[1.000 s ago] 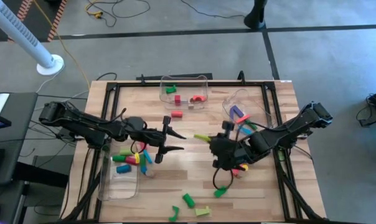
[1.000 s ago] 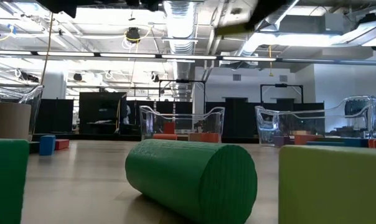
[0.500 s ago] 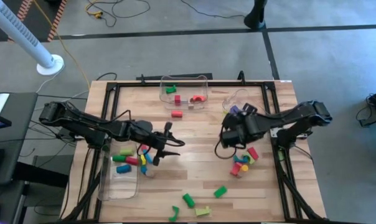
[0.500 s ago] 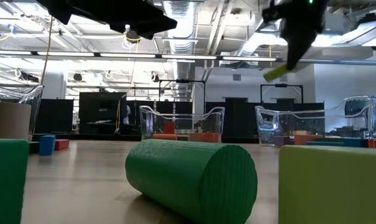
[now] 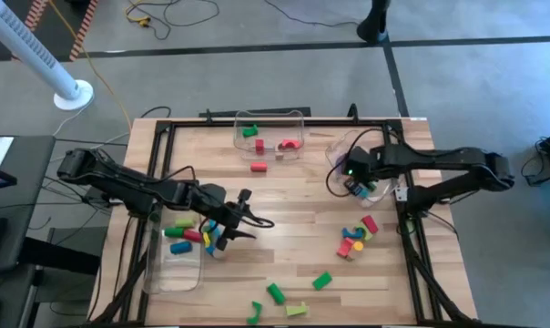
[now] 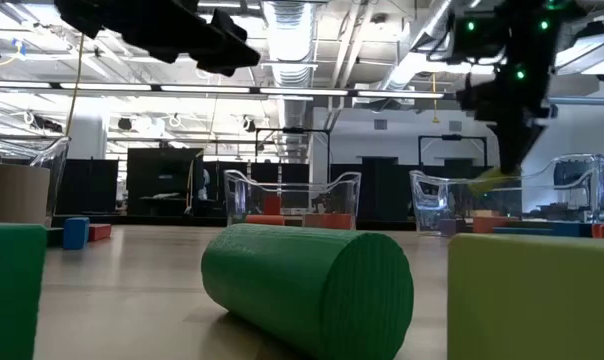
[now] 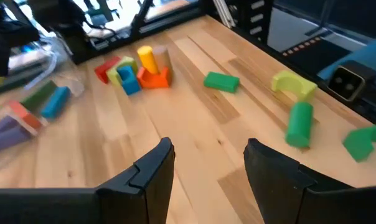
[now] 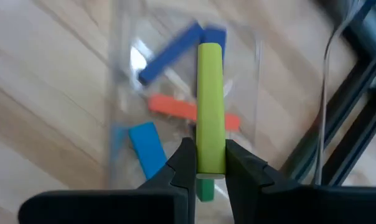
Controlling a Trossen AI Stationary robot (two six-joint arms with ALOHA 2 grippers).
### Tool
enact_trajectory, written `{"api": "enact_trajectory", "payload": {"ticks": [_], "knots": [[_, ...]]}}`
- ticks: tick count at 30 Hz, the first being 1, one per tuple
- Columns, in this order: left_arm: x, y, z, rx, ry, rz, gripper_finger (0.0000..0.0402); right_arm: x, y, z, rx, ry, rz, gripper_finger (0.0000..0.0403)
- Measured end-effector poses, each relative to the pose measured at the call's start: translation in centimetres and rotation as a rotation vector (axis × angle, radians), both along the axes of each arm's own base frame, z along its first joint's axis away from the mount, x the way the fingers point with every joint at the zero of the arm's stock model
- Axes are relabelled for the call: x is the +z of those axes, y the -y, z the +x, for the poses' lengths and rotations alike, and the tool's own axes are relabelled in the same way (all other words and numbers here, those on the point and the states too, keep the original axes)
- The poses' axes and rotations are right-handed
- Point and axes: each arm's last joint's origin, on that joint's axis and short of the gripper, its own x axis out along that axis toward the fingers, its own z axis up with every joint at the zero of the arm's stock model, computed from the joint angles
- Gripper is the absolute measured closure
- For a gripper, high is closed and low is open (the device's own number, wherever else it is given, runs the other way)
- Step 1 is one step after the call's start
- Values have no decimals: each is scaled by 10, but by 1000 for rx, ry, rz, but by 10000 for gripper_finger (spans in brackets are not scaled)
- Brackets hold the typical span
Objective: Sort blocks by size
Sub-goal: Put the light green rectangular block into the right transparent bin, then put the brown cylindrical block into the left transparent bin
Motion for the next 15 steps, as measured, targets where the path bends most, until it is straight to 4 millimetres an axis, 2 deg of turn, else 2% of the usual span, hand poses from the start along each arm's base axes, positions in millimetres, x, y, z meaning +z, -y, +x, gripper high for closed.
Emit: {"api": "enact_trajectory", "payload": {"ticks": [2,6,10,15], "knots": [[-2,2,-1,-6,-24,1,218,-8,3,-6,-24,-1,29,313],[-5,6,-3,-21,-54,3,218,-18,5,-11,-46,7,43,263],[-5,9,-4,-32,-61,0,219,-19,6,-10,-45,25,38,219],[-5,12,-5,-40,-62,-4,219,-19,6,-7,-39,48,31,195]]}}
